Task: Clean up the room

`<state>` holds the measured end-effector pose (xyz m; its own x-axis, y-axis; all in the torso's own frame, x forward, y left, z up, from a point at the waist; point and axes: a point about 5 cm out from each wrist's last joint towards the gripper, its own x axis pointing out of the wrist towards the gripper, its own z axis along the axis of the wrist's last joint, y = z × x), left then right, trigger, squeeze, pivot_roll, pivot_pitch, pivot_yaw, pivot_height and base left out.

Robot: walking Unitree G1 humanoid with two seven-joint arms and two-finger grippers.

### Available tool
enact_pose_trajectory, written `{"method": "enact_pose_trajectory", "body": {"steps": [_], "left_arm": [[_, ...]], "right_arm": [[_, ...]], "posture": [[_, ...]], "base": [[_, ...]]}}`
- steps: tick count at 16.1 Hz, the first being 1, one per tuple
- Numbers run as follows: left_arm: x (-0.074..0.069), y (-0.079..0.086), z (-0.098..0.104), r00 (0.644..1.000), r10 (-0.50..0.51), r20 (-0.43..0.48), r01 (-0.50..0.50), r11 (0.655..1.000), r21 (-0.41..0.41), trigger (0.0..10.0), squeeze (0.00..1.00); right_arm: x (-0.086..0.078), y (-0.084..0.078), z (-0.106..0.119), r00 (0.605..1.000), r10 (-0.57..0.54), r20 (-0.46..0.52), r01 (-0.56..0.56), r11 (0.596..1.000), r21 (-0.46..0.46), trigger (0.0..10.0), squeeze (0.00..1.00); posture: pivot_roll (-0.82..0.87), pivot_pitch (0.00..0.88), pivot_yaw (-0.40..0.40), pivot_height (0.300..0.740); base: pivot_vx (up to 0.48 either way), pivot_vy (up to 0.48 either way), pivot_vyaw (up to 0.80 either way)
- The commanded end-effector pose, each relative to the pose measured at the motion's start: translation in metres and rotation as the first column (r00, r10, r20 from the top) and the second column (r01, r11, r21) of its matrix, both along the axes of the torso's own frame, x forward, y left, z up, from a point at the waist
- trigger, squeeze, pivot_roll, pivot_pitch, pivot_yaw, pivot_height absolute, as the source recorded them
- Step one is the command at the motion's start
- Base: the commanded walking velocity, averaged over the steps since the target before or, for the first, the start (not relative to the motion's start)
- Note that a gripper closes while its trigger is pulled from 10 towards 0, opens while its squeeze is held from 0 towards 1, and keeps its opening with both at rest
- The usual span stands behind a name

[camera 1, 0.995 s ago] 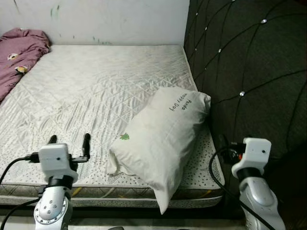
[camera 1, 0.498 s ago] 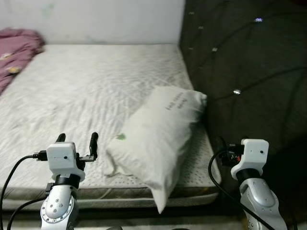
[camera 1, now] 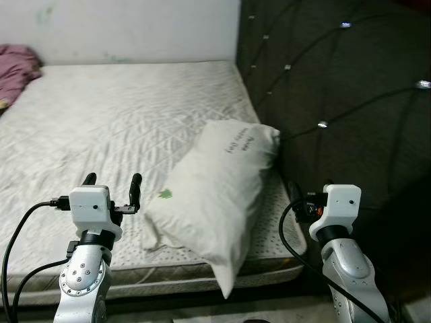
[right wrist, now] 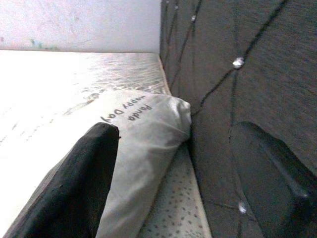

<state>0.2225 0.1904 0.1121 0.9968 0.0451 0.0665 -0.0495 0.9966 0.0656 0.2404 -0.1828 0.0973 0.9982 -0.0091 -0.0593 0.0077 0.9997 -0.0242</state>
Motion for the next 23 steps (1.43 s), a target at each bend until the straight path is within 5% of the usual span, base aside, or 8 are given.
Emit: {"method": "enact_pose_trajectory", "body": {"steps": [1, 11, 18, 23], "left_arm": [[-0.0006, -0.0001, -0.0023, 1.0, 0.02, -0.02, -0.02, 1.0, 0.0, 10.0, 0.0], [-0.0001, -0.0002, 0.0028, 1.0, 0.027, -0.006, -0.027, 1.0, 0.0, 10.0, 0.0], [0.0022, -0.001, 0.0021, 1.0, 0.022, -0.014, -0.022, 1.0, 0.002, 10.0, 0.0], [0.0014, -0.0028, -0.0015, 0.999, 0.031, -0.037, -0.031, 0.999, -0.008, 10.0, 0.0]], "right_arm": [[0.0012, -0.0024, 0.0003, 1.0, -0.004, -0.003, 0.004, 1.0, 0.01, 10.0, 0.0], [0.0014, 0.0018, 0.0011, 0.999, 0.049, -0.012, -0.049, 0.999, 0.02, 10.0, 0.0], [0.0018, 0.0022, 0.0, 0.997, 0.07, -0.021, -0.07, 0.997, 0.029, 10.0, 0.0], [0.0026, 0.0014, -0.0005, 0.996, 0.08, -0.029, -0.079, 0.996, 0.028, 10.0, 0.0]], "posture": [[-0.03, 0.0, 0.031, 0.74], [-0.04, 0.013, 0.017, 0.736], [-0.03, 0.014, 0.013, 0.652], [-0.03, 0.012, 0.005, 0.647]], "base": [[0.0, 0.0, 0.0], [0.0, 0.0, 0.0], [0.0, 0.0, 0.0], [0.0, 0.0, 0.0]]}}
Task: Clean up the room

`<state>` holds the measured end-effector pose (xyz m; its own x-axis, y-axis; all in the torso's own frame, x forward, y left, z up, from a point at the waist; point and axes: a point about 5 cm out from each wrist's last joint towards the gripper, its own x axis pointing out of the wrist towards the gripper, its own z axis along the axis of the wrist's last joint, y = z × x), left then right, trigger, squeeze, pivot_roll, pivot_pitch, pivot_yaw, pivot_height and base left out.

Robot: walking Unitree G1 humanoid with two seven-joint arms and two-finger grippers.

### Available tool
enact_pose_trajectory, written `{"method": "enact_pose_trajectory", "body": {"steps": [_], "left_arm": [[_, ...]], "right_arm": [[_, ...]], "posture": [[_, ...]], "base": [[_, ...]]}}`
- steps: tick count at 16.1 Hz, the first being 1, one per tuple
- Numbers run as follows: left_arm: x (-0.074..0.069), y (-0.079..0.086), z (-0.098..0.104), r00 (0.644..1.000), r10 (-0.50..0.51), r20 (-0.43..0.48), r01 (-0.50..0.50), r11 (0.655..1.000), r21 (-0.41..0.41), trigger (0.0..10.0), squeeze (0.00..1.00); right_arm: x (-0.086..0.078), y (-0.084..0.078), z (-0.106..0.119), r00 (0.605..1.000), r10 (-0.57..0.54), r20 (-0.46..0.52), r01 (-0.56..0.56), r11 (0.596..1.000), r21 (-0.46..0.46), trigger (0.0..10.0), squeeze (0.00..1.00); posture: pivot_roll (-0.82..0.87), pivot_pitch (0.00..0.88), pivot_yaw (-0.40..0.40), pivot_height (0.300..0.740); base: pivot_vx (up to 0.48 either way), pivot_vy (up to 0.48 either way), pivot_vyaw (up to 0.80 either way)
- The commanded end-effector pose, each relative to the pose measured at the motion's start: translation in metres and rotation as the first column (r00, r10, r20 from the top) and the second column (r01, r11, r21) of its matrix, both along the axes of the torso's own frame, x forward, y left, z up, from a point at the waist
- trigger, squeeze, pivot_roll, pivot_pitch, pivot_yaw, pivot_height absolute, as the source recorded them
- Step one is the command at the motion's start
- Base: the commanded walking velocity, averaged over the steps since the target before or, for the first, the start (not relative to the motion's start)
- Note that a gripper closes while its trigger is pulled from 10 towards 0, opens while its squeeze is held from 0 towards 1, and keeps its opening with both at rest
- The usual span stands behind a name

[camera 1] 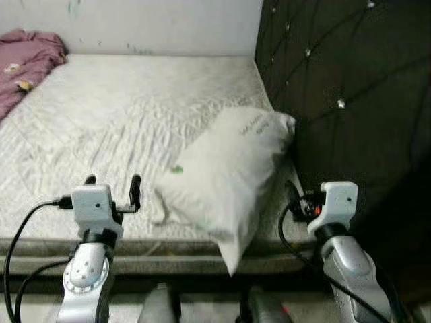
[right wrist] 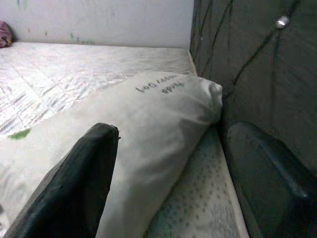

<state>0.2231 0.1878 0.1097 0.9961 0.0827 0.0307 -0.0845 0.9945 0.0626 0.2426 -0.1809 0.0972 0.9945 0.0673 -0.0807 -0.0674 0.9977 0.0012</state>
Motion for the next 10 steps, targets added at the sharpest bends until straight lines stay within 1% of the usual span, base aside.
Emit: {"method": "enact_pose_trajectory", "body": {"steps": [1, 6, 10], "left_arm": [[0.0011, 0.0002, 0.0012, 1.0, -0.011, 0.0, 0.011, 1.0, -0.004, 10.0, 0.0], [0.0005, 0.0006, 0.0009, 1.0, -0.014, 0.001, 0.014, 1.0, -0.011, 10.0, 0.0], [0.0018, -0.0005, 0.0014, 1.0, -0.026, 0.006, 0.026, 0.999, -0.023, 10.0, 0.0]], "right_arm": [[0.001, -0.0001, -0.0004, 1.0, 0.011, -0.008, -0.011, 1.0, 0.0, 10.0, 0.0], [0.003, 0.0, -0.0004, 1.0, 0.025, -0.01, -0.025, 1.0, -0.008, 10.0, 0.0], [0.0046, 0.0, -0.0009, 0.999, 0.028, -0.014, -0.029, 1.0, -0.011, 10.0, 0.0]], "posture": [[-0.03, 0.011, 0.003, 0.647], [-0.03, 0.012, -0.008, 0.647], [-0.03, 0.026, -0.011, 0.647]], "base": [[0.0, 0.0, 0.0], [0.0, 0.0, 0.0], [0.343, 0.0, 0.0]]}}
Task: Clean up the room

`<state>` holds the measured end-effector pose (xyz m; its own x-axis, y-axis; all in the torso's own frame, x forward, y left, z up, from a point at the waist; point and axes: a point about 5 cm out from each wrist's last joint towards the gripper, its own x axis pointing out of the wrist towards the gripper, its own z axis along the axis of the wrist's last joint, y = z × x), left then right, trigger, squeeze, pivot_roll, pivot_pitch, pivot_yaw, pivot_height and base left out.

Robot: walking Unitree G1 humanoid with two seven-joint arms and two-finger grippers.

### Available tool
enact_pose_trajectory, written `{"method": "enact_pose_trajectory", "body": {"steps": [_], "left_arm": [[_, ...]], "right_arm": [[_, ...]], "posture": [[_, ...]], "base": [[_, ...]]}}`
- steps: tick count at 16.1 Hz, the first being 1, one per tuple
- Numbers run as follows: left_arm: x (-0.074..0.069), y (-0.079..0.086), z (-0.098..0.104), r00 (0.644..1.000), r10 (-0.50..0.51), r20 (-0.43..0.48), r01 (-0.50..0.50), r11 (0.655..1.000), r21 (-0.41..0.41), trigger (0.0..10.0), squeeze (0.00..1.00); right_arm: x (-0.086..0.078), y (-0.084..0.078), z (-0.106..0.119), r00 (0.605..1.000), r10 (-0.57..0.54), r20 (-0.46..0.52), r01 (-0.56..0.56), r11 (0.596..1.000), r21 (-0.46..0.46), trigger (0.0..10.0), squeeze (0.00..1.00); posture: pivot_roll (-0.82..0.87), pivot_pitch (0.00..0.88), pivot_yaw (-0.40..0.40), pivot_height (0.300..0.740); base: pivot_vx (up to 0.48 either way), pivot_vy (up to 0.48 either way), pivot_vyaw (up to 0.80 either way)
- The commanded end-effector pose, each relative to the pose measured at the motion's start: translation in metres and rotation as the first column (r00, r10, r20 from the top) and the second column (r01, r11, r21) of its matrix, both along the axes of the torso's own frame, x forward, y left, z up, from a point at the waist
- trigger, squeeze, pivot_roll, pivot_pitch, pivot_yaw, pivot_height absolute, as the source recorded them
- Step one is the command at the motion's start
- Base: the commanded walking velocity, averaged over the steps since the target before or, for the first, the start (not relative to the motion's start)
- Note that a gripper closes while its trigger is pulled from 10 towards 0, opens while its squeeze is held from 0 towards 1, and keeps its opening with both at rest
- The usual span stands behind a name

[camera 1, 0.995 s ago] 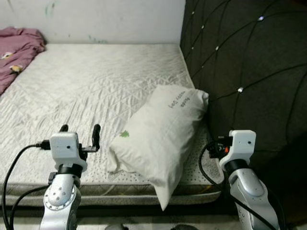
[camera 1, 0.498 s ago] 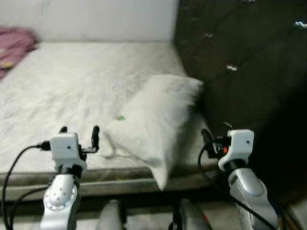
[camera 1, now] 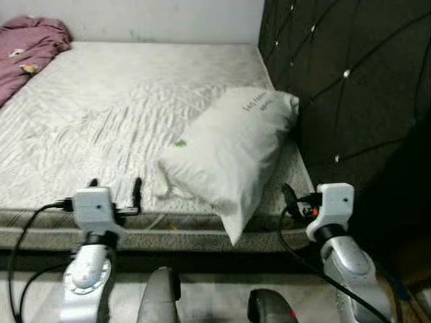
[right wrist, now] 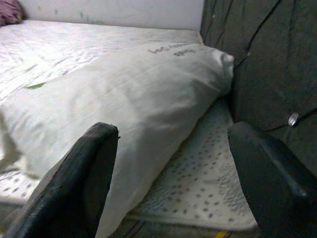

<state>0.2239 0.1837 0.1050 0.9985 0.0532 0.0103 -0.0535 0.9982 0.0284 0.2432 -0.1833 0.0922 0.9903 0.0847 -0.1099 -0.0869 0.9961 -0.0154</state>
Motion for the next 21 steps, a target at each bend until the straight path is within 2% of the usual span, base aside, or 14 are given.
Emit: {"method": "enact_pose_trajectory", "body": {"steps": [1, 8, 9, 13, 18, 21], "left_arm": [[0.0005, 0.0035, 0.0055, 1.0, 0.005, 0.023, -0.005, 1.0, 0.01, 10.0, 0.0], [0.0005, 0.002, 0.0043, 1.0, 0.002, 0.012, -0.002, 1.0, 0.003, 10.0, 0.0], [0.0004, 0.0021, 0.0035, 1.0, 0.006, 0.005, -0.006, 1.0, 0.007, 10.0, 0.0], [0.0012, 0.0023, 0.0019, 1.0, 0.022, -0.003, -0.022, 1.0, 0.014, 10.0, 0.0], [0.0017, 0.0018, 0.0013, 1.0, 0.022, -0.009, -0.022, 1.0, 0.016, 10.0, 0.0], [0.0021, 0.0016, 0.0009, 1.0, 0.024, -0.01, -0.024, 1.0, 0.016, 10.0, 0.0]], "right_arm": [[0.0038, 0.0023, 0.004, 1.0, 0.009, 0.013, -0.009, 1.0, 0.008, 10.0, 0.0], [0.0054, 0.0039, 0.0048, 0.999, 0.04, 0.019, -0.039, 0.999, -0.011, 10.0, 0.0], [0.0056, 0.0041, 0.0048, 0.999, 0.041, 0.02, -0.041, 0.999, -0.011, 10.0, 0.0], [0.0055, 0.0039, 0.0042, 0.999, 0.044, 0.019, -0.044, 0.999, -0.004, 10.0, 0.0], [0.0056, 0.0037, 0.0034, 0.999, 0.049, 0.013, -0.049, 0.999, 0.008, 10.0, 0.0], [0.0062, 0.0039, 0.003, 0.998, 0.055, 0.011, -0.055, 0.998, 0.011, 10.0, 0.0]], "posture": [[-0.03, 0.026, -0.011, 0.647], [-0.03, 0.03, -0.013, 0.647], [-0.03, 0.03, -0.012, 0.647], [-0.03, 0.03, -0.012, 0.647], [-0.03, 0.028, -0.013, 0.647], [-0.03, 0.026, -0.014, 0.607]], "base": [[0.394, 0.0, 0.0], [0.387, 0.0, 0.0], [0.255, 0.0, 0.77], [0.0, 0.0, 0.71], [0.0, 0.0, 0.0], [0.0, 0.0, 0.0]]}}
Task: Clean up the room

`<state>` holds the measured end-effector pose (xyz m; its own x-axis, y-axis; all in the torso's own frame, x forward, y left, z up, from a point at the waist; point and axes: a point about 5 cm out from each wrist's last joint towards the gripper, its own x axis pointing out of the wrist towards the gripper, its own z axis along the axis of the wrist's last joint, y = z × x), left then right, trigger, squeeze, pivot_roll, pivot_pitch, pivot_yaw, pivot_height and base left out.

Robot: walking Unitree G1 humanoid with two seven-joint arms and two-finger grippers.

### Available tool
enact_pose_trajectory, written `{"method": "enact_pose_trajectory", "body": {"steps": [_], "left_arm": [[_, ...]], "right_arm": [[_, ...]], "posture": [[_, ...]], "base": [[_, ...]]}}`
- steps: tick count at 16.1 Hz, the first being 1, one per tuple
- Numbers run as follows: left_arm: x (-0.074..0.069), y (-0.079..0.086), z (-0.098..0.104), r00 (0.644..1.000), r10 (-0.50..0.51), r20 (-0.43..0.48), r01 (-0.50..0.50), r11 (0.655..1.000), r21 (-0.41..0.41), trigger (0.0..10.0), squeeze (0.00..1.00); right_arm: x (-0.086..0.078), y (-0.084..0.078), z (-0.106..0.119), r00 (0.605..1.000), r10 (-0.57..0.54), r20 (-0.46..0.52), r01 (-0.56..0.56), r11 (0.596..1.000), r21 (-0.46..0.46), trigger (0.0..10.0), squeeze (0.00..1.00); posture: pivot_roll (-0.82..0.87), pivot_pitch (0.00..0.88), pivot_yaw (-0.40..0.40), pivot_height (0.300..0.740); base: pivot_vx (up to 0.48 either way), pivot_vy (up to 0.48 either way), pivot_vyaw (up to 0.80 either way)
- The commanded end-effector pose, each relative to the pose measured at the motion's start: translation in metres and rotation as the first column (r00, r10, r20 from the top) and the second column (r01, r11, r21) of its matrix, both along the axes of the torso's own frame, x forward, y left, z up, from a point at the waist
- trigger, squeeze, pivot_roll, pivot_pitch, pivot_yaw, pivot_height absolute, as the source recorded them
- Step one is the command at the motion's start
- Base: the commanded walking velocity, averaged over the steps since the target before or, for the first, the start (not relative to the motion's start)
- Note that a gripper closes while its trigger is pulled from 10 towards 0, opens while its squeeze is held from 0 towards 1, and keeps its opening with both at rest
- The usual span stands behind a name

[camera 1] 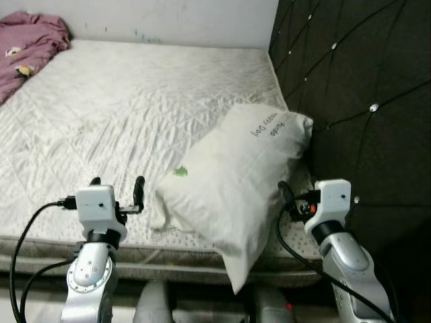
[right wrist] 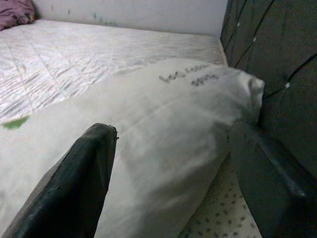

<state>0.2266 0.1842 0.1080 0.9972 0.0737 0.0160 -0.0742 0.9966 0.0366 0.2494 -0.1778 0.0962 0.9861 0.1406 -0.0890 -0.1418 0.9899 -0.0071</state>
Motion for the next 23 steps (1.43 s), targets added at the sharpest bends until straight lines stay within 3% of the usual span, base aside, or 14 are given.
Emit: {"method": "enact_pose_trajectory", "body": {"steps": [1, 5, 9, 14, 17, 19, 23], "left_arm": [[0.0, 0.001, -0.002, 1.0, 0.004, -0.015, -0.004, 1.0, 0.007, 10.0, 0.0], [0.0, 0.005, -0.002, 0.999, 0.042, -0.009, -0.042, 0.999, -0.001, 10.0, 0.0], [0.0, 0.011, -0.003, 0.994, 0.102, -0.032, -0.103, 0.994, -0.022, 10.0, 0.0], [-0.003, 0.014, 0.001, 0.992, 0.117, -0.042, -0.119, 0.992, -0.045, 10.0, 0.0], [-0.012, 0.015, 0.003, 0.99, 0.135, -0.048, -0.137, 0.99, -0.037, 10.0, 0.0], [-0.018, 0.018, 0.003, 0.988, 0.145, -0.06, -0.147, 0.989, -0.031, 10.0, 0.0], [-0.016, 0.014, 0.008, 0.987, 0.15, -0.056, -0.151, 0.988, -0.026, 10.0, 0.0]], "right_arm": [[0.0, -0.002, -0.001, 1.0, 0.001, -0.009, -0.001, 1.0, 0.001, 10.0, 0.0], [0.001, 0.001, -0.001, 1.0, 0.022, -0.008, -0.022, 1.0, -0.001, 10.0, 0.0], [0.005, 0.006, -0.001, 0.997, 0.072, -0.013, -0.072, 0.997, -0.02, 10.0, 0.0], [0.022, 0.025, -0.001, 0.979, 0.204, -0.027, -0.204, 0.979, -0.016, 10.0, 0.0], [0.024, 0.039, -0.004, 0.949, 0.309, -0.064, -0.309, 0.951, 0.014, 10.0, 0.0], [0.023, 0.051, -0.008, 0.897, 0.428, -0.106, -0.426, 0.904, 0.05, 10.0, 0.0], [0.033, 0.071, -0.008, 0.871, 0.478, -0.115, -0.476, 0.878, 0.047, 10.0, 0.0]], "posture": [[-0.03, 0.024, -0.014, 0.597], [-0.03, 0.022, -0.015, 0.552], [-0.03, 0.022, -0.013, 0.552], [0.0, 0.059, -0.022, 0.552], [0.03, 0.094, -0.032, 0.522], [0.05, 0.105, -0.04, 0.507], [0.06, 0.11, -0.043, 0.507]], "base": [[0.0, 0.0, 0.0], [0.0, 0.0, 0.0], [0.0, 0.0, 0.0], [0.0, 0.0, 0.0], [0.0, 0.0, 0.0], [0.0, 0.0, 0.0], [0.0, 0.0, 0.0]]}}
